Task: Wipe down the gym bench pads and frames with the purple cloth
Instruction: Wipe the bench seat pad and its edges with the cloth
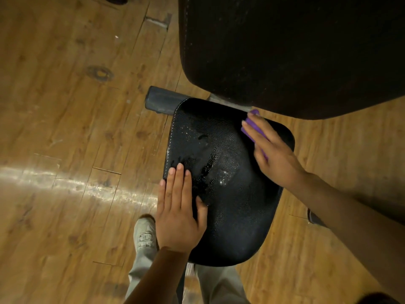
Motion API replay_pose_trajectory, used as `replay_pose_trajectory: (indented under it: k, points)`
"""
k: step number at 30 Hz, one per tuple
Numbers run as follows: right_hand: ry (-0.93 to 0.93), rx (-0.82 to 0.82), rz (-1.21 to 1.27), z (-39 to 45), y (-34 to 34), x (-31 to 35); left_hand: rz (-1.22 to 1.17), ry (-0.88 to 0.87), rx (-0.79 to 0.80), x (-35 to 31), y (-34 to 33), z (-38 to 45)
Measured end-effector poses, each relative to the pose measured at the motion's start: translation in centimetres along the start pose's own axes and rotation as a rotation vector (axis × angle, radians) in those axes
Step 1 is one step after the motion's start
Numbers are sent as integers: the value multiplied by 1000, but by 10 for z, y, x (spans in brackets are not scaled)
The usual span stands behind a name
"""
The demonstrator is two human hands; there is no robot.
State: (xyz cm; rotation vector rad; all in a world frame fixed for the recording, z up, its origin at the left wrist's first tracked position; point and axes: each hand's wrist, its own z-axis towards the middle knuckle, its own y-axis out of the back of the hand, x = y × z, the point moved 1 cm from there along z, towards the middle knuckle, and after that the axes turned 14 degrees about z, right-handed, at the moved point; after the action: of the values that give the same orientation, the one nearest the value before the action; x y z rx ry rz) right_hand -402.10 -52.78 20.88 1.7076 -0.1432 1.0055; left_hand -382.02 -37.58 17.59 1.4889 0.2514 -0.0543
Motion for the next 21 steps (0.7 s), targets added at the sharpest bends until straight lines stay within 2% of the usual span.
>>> replay_pose_trajectory:
  k: [4,8,11,14,19,21]
  points:
    - [43,-28,42,29,-20,20,-3,4,-3,-1,-1,0]
    - [195,44,12,103,-64,57,3,4,-17,-1,1,-1]
    - [234,57,-4,115,-70,62,-1,1,-18,-1,1,-1]
    - [240,106,15,66,-50,46,-8,4,-37,-1,1,0]
    - [98,189,8,-74,-27,25,-22,7,-41,-1,0,0]
    - [94,195,27,-91,-28,23,-24,8,-44,-1,-1,0]
